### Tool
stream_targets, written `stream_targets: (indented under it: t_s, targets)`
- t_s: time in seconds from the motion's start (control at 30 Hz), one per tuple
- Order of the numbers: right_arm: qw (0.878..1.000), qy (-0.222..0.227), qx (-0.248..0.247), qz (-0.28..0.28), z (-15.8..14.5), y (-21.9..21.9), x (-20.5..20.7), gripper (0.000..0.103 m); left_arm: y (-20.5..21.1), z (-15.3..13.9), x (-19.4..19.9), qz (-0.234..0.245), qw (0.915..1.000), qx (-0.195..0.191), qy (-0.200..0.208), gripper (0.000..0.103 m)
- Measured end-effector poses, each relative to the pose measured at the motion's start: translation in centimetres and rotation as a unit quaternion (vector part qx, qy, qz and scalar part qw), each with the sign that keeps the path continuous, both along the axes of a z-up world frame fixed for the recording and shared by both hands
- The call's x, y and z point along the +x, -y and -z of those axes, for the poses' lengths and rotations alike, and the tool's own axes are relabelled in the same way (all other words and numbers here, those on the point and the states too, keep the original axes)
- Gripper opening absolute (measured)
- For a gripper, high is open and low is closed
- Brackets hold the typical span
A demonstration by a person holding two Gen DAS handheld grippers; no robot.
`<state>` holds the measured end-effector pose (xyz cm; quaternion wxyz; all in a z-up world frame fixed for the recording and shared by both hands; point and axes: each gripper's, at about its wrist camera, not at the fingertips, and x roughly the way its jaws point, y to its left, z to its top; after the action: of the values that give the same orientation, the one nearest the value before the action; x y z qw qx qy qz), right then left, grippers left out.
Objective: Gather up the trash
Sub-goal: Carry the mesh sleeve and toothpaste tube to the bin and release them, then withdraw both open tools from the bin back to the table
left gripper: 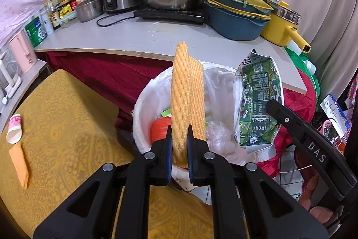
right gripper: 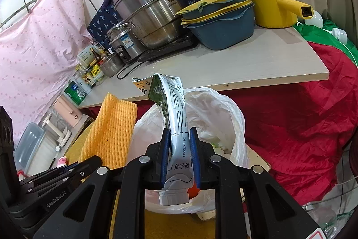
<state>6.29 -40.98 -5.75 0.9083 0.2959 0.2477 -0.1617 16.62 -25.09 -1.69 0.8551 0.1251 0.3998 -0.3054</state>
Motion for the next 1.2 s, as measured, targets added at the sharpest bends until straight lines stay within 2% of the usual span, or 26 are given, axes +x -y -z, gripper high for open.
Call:
stream_targets:
  t_s: [0.1, 0.13, 0.17, 0.23, 0.3, 0.37, 0.7, 0.8, 0.87, 1.2]
  targets:
    - [1.000, -0.004, 0.002, -0.004, 0.3, 0.4, 0.6, 0.018, 0.4, 0.2, 0.5, -0.005, 0.9999, -0.010, 0.002, 0.014]
    - [1.000, -0.006, 0.003, -0.006, 0.4, 0.5, 0.9, 0.021, 0.5, 0.2, 0.7, -0.010, 0.9999, -0.010, 0.005, 0.024]
    - [1.000, -0.006, 0.002, -0.006, 0.4, 0.5, 1.1, 0.022, 0.4, 0.2, 0.9, -0.014, 0.9998, -0.013, 0.007, 0.039]
    - [1.000, -0.004, 0.001, -0.002, 0.3, 0.4, 1.2, 0.025, 0.2, 0.1, 1.1, -0.023, 0.9995, -0.020, 0.011, 0.049]
    - [1.000, 0.004, 0.004, 0.002, 0.1, 0.4, 1.1, 0.035, -0.2, -0.1, 1.3, -0.026, 0.9994, -0.022, 0.012, 0.051]
    - [1.000, 0.006, 0.003, 0.004, -0.2, 0.3, 1.2, 0.038, -0.5, -0.2, 1.4, -0.030, 0.9992, -0.023, 0.014, 0.056]
    - [1.000, 0.017, -0.010, -0.007, -2.5, -1.9, 1.2, 0.047, -3.4, -1.8, 1.5, -0.052, 0.9978, -0.035, 0.024, 0.058]
    - [1.000, 0.020, -0.016, -0.017, -3.3, -3.1, 1.4, 0.049, -4.7, -2.4, 1.5, -0.062, 0.9969, -0.040, 0.028, 0.061]
    - [0.999, 0.021, -0.021, -0.022, -3.6, -3.9, 1.5, 0.050, -5.8, -2.9, 1.4, -0.073, 0.9958, -0.043, 0.034, 0.066]
    - [0.996, 0.020, -0.039, -0.078, -4.9, -10.1, 3.3, 0.051, -13.0, -3.8, 2.2, -0.137, 0.9887, -0.045, 0.039, 0.068]
